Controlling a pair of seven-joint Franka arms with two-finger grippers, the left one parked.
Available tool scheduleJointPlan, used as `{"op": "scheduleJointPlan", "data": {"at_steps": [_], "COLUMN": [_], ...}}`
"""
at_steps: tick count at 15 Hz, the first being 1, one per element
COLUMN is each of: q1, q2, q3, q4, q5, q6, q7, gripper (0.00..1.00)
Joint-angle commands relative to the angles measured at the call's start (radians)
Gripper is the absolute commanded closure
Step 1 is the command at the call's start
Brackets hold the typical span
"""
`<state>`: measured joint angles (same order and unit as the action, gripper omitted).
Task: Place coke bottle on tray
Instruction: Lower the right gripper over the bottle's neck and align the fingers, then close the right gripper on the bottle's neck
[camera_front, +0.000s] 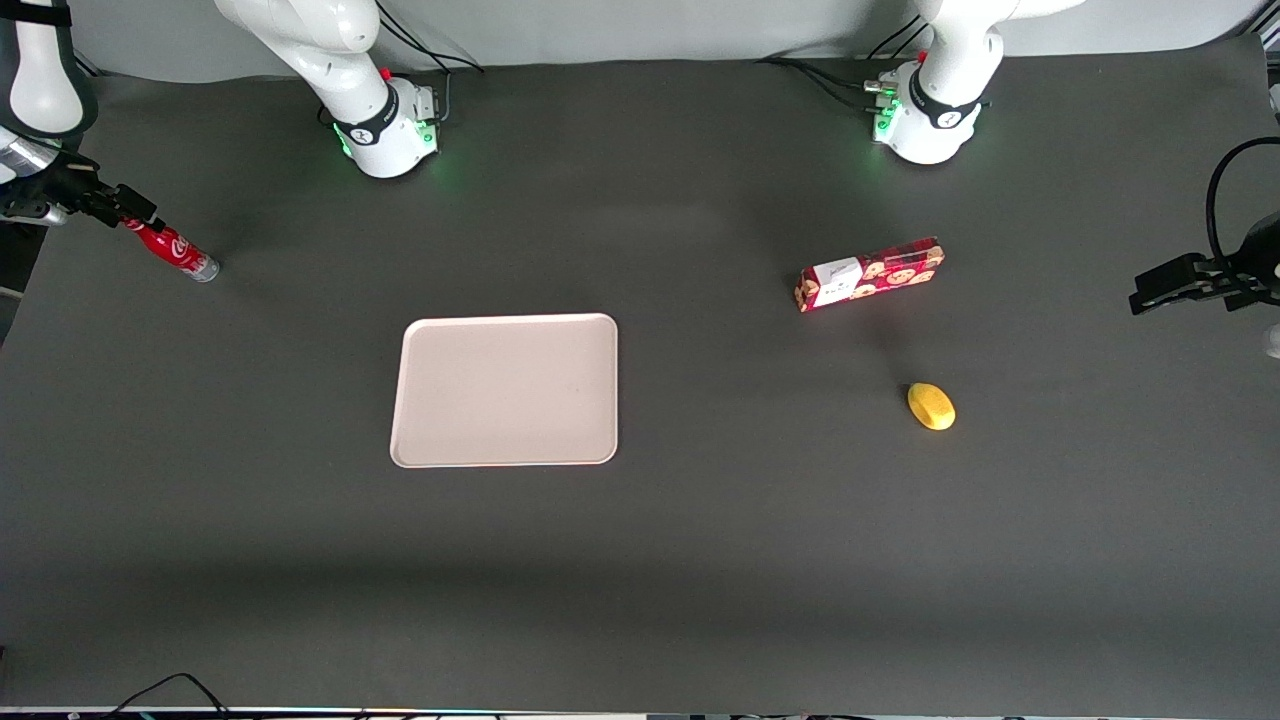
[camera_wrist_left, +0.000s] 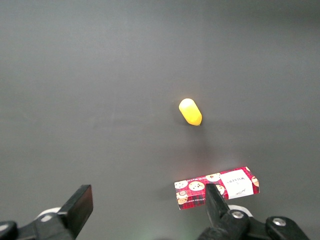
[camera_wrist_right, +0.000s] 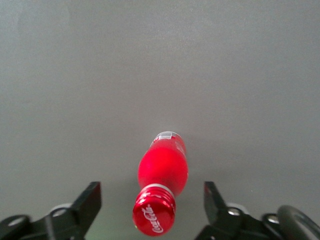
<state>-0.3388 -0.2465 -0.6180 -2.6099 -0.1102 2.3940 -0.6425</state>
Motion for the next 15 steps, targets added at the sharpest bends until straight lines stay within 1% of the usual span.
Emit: {"op": "scheduleJointPlan", "data": {"at_steps": [1,2,4,6,10,11,15], "q1": [0.007,0.007,0.007,0.007,0.007,0.012,0.139], "q2": [0.032,0.038,0.038,0.038,0.038,0.038,0.064], "q3": [-0.002,-0.002,-0.002,-0.002,0.0,0.006,0.021], "q4": [0.036,0.039,0.039,0.039,0.048,0.083,0.339], "q5": [0.053,0.055,0.055,0.055,0.055,0.055,0.056], "q6": [-0.013,-0.013,-0.013,-0.013,-0.025,-0.083,-0.468], "q7": [-0.031,-0.031,-0.031,-0.031,-0.031,-0.025,0.073], "gripper": [0.59,0.67,0.8,1.0,1.0,1.0,1.0]}}
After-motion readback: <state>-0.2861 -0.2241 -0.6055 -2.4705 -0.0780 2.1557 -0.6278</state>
